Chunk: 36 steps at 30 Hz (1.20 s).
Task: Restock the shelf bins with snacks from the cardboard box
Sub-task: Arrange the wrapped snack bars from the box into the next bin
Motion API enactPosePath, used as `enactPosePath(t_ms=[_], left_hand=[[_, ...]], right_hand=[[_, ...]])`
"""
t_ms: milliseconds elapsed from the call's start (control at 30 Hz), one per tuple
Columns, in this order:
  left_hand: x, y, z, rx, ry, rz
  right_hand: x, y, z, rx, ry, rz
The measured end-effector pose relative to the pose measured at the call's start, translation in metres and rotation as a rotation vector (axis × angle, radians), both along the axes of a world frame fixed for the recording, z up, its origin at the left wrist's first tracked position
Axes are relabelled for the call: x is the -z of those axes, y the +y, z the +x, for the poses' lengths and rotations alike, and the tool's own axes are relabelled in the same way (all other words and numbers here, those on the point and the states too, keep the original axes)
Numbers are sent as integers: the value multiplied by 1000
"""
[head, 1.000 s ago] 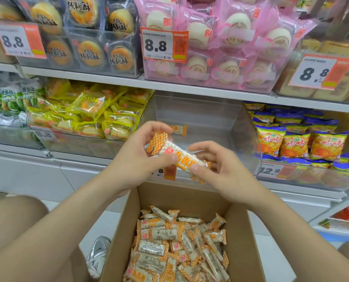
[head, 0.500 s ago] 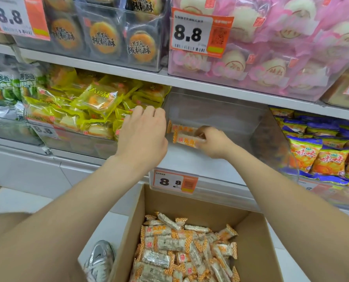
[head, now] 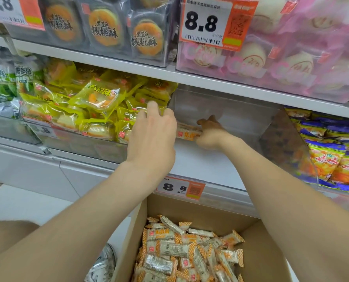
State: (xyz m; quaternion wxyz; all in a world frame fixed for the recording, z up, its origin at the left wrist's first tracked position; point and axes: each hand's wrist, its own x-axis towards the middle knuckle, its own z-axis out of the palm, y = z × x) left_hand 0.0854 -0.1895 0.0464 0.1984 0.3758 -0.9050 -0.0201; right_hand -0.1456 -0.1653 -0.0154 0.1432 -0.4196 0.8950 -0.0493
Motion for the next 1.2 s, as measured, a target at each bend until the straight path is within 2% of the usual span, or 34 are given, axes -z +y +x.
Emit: enactPosePath(t_ms=[133, 300, 400, 700, 833, 1000, 1200], left_hand=[[-3, 2, 3, -48, 0, 30], [-3, 2, 3, -49, -34, -6], [-4, 1, 4, -49, -60, -17], [-1, 1, 4, -58, -70, -58], [0, 2, 4, -57, -75, -73], [1, 2, 4, -57, -71, -90], [2, 0, 7, -15, -10, -66]], right_hand=[[5, -3, 2, -18, 121, 47], [11, -2, 8, -66, 279, -79], [14, -5, 10, -16, 414, -72], [20, -10, 14, 52, 237, -135], [14, -6, 14, 92, 252, -219], [15, -4, 16, 71, 254, -189], [11, -1, 15, 49, 410, -202]])
